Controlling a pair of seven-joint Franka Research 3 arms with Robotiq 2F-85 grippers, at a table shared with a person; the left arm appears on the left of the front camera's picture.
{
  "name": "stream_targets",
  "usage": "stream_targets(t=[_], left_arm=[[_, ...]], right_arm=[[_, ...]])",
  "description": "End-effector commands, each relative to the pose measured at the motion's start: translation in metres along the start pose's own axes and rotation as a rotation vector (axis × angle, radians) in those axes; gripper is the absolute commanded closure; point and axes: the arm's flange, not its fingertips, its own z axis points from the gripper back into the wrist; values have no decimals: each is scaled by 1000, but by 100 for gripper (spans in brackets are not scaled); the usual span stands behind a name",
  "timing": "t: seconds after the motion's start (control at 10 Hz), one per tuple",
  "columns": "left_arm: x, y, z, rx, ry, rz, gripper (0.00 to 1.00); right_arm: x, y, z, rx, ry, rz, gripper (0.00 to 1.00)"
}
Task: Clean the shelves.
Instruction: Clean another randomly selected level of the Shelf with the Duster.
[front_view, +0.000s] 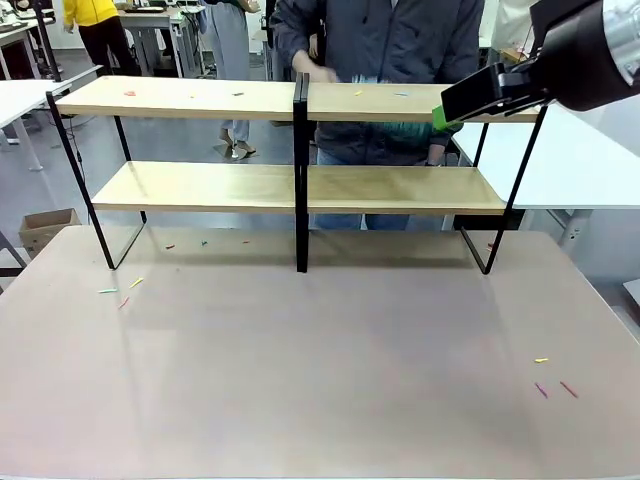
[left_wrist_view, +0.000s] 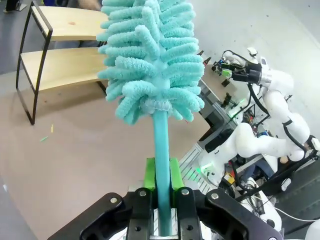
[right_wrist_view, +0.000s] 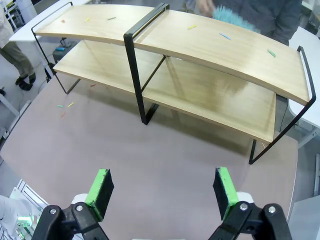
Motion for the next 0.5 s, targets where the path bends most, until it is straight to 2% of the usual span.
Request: stream_targets(t=[0.0,0.4], left_arm=[[-1,1,5,5,3,-14,87],[-1,1,5,5,3,-14,87]], right_arm=[[0,-1,0,-5,-1,2,0],[0,-1,0,-5,-1,2,0]])
